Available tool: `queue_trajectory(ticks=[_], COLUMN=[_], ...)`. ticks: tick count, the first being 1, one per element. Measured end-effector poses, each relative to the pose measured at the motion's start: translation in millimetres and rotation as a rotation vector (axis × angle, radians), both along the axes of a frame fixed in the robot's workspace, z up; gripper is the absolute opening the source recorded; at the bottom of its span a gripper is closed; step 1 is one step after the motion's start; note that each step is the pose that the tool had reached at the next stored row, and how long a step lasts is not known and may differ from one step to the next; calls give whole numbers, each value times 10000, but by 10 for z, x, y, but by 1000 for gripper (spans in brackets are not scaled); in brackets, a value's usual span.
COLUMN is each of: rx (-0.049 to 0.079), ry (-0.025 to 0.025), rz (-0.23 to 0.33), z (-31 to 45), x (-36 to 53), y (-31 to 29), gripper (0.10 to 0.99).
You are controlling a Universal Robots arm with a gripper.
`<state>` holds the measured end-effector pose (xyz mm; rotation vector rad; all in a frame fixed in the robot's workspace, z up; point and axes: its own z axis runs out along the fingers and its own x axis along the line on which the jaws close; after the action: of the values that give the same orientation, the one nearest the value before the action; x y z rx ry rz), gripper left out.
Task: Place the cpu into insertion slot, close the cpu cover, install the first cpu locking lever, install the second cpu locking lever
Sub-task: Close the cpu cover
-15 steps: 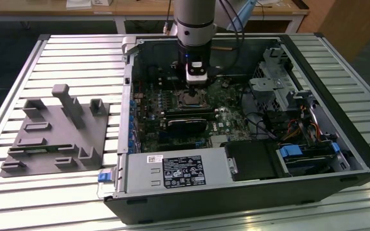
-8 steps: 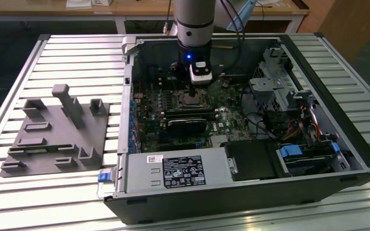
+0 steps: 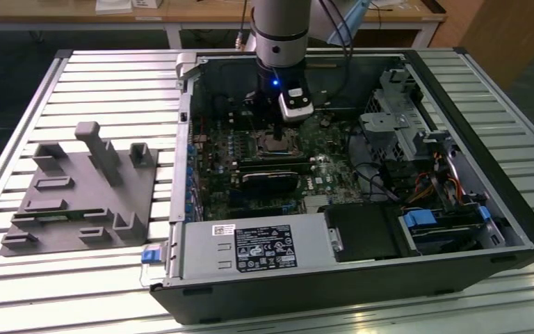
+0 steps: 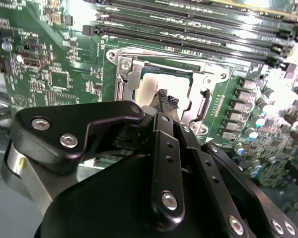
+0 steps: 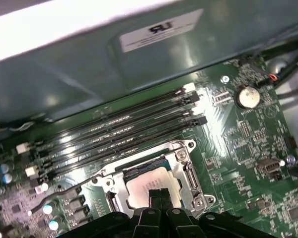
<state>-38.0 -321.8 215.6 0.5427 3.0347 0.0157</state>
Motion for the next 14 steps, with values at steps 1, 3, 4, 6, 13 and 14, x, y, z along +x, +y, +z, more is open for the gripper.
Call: queue_trajectory(ticks=[1, 3, 4, 6, 13, 14], rx=[-12, -38, -51, -80, -158, -167], ry=[0, 0, 0, 1, 0, -1], rz=[145, 428, 557, 811, 1720, 1837], z=[-1, -1, -2, -2, -4, -4], x=[0, 0, 0, 0, 0, 0], y=[0, 0, 0, 0, 0, 0], gripper=[106, 106, 106, 106, 106, 106])
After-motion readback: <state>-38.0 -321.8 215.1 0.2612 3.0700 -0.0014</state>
